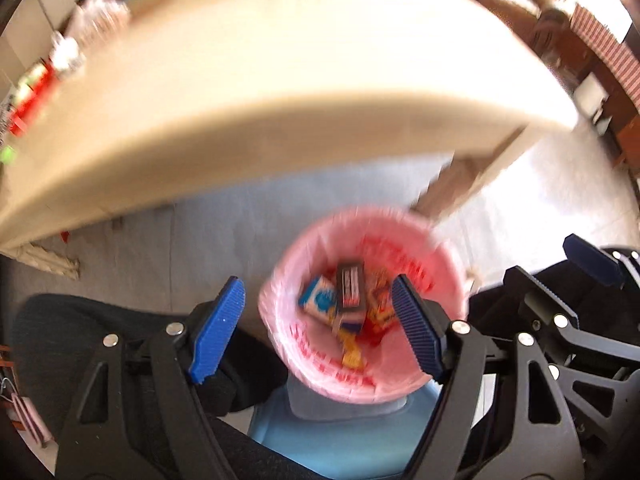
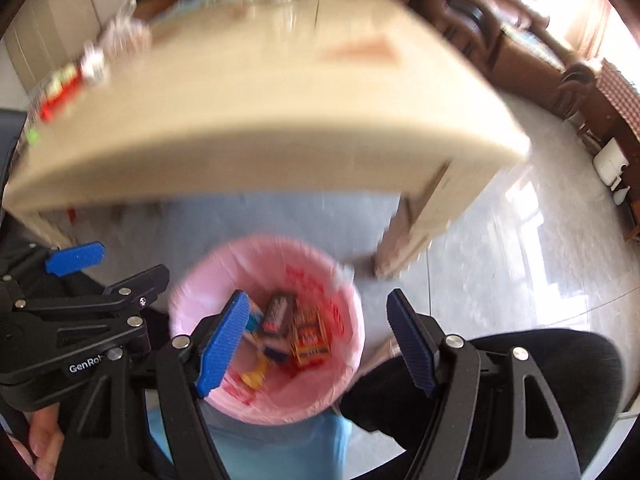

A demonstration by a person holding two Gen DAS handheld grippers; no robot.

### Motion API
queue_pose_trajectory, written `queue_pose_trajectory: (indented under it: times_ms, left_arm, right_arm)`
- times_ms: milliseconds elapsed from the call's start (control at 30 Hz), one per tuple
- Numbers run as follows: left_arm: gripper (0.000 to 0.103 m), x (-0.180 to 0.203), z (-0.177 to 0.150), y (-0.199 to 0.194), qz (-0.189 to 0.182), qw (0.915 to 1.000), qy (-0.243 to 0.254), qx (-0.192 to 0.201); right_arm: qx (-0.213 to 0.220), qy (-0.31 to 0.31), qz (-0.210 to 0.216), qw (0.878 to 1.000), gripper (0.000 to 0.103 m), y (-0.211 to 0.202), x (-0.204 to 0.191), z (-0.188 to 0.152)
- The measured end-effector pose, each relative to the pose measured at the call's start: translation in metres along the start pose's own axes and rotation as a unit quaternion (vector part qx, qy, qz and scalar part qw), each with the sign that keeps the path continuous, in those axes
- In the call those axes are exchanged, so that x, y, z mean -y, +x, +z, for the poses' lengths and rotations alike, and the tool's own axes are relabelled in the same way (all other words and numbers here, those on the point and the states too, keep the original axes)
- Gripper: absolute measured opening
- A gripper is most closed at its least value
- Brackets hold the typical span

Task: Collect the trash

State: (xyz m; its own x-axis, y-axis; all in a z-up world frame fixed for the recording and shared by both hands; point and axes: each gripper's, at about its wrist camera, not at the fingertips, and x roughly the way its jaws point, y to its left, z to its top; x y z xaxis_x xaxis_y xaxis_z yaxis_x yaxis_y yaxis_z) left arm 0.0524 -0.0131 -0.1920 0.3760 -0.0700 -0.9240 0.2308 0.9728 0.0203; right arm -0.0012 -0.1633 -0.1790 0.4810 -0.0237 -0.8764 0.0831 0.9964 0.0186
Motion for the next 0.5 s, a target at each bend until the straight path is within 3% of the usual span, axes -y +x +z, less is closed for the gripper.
queue_pose_trajectory:
  times_ms: [33, 133, 333, 500]
  left_arm:
    - [0.075, 0.0, 0.004, -0.017, 0.008, 0.9997, -0.003, 0.022]
    - [0.085, -0.004, 0.014, -0.067, 0.013, 0.9959, -0.018, 0.088]
    - [0.092, -0.005, 0.025, -0.156, 0.043, 0.9807, -0.038, 0.187]
    - [0.097, 0.002, 0.021, -0.21, 0.088, 0.963, -0.044, 0.251]
  right_arm:
    - [0.02, 0.005, -0.007, 1.0, 0.083, -0.015, 0.001, 0.004]
    - [0.098, 0.007, -0.026, 0.995, 0.093, -0.066, 0.004, 0.016]
    - [0.234, -0.001, -0.039, 0.971, 0.096, -0.168, -0.005, 0.033]
    - [0.285, 0.003, -0.048, 0.957, 0.096, -0.221, -0.013, 0.032]
